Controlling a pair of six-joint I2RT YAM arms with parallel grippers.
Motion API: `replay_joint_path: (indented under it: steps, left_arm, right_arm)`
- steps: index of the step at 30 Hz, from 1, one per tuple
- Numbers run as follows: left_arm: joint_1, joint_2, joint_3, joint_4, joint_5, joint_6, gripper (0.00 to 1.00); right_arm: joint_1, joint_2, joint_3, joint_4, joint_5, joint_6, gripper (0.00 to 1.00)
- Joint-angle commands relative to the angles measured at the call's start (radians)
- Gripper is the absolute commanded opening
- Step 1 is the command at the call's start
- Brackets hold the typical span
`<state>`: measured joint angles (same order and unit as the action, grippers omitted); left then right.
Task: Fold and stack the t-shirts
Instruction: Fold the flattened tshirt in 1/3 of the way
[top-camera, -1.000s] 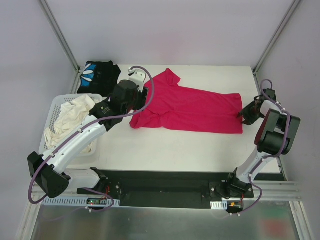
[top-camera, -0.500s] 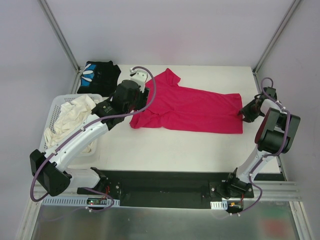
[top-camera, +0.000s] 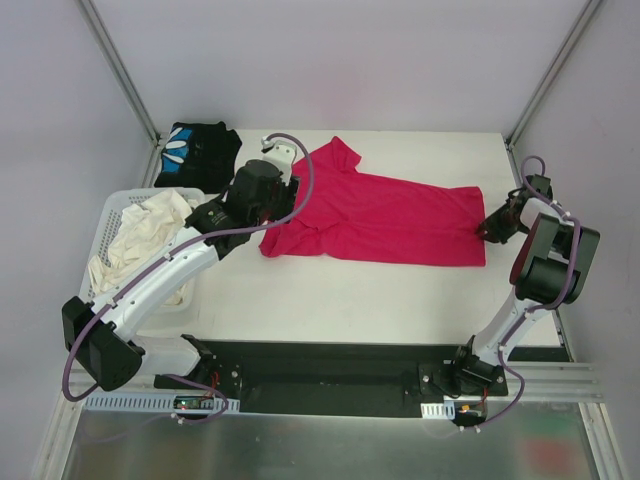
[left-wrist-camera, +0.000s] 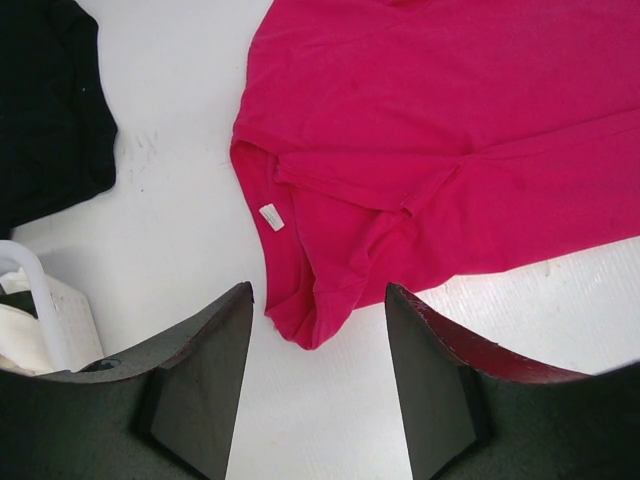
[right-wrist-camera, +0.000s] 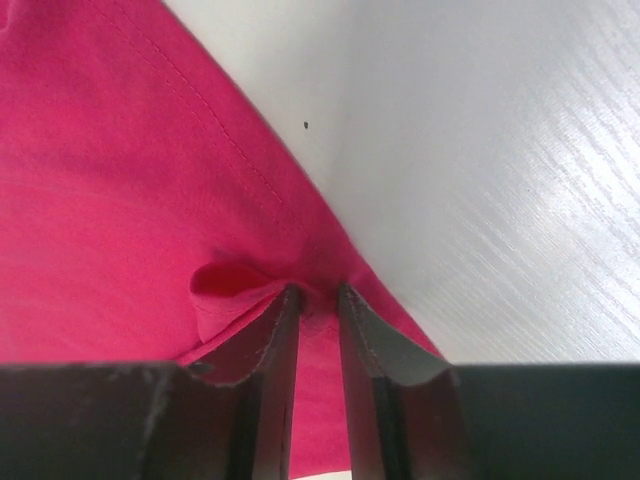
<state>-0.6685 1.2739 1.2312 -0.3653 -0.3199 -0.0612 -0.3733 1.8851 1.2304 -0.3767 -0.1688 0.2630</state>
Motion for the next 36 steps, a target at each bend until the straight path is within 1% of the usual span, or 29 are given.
replay_joint_path:
  steps: [1, 2, 4, 8, 20, 36]
  left_arm:
    - [-0.008, 0.002, 0.014, 0.008, -0.013, -0.008, 0.55]
    - [-0.006, 0.001, 0.013, 0.008, -0.016, -0.011, 0.55]
    - [-0.006, 0.004, 0.013, 0.009, -0.015, -0.011, 0.55]
    - [-0.008, 0.005, 0.014, 0.008, -0.010, -0.012, 0.55]
    - [-0.008, -0.019, -0.007, 0.008, 0.005, -0.015, 0.55]
    - [-0.008, -0.045, -0.029, 0.012, 0.030, -0.019, 0.55]
  right_arm:
    - [0.002, 0.011, 0.040, 0.018, -0.011, 0.012, 0.21]
    - [0.002, 0.014, 0.041, 0.016, -0.014, 0.012, 0.14]
    - [0.002, 0.012, 0.040, 0.015, -0.014, 0.012, 0.07]
    - [0.002, -0.012, 0.029, 0.009, -0.011, 0.008, 0.02]
    - [0.001, -0.171, -0.063, 0.002, -0.003, 0.024, 0.01]
    - [0.004, -0.326, -0.187, 0.009, -0.008, 0.030, 0.02]
